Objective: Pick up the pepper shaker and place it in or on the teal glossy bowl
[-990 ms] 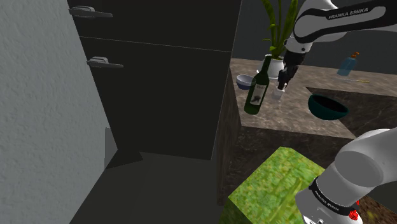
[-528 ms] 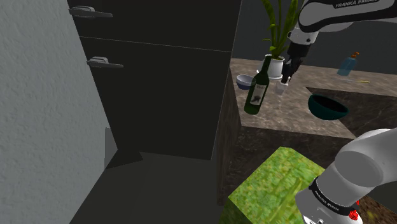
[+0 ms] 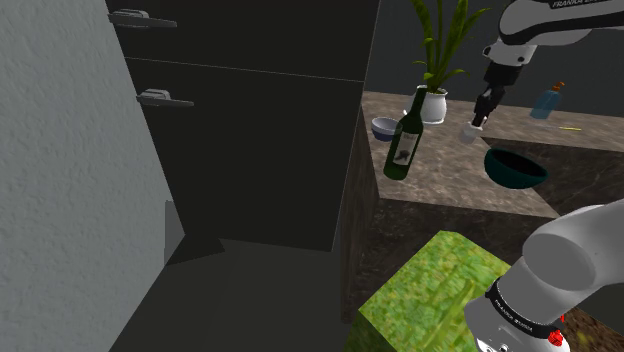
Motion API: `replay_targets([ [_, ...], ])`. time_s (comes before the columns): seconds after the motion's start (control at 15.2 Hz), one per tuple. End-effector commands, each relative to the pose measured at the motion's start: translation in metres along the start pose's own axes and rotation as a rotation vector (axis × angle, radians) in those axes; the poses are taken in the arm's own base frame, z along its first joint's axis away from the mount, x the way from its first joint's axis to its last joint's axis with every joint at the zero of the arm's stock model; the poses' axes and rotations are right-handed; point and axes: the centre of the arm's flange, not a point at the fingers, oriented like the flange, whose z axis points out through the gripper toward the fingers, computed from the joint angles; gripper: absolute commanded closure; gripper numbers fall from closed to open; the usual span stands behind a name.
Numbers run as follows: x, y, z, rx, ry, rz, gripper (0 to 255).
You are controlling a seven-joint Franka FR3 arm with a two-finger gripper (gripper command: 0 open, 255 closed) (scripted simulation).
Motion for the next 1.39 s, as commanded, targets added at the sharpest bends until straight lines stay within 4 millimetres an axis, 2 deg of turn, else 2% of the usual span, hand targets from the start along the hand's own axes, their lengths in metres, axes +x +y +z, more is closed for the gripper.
replay_targets([
  [0.0, -0.012, 0.023, -0.001, 0.000, 0.000, -0.001, 255],
  [1.12, -0.119, 0.224, -0.019, 0.000, 0.000, -0.001, 255],
  [1.32, -0.119, 0.223, -0.003, 0.000, 0.000, -0.001, 255],
])
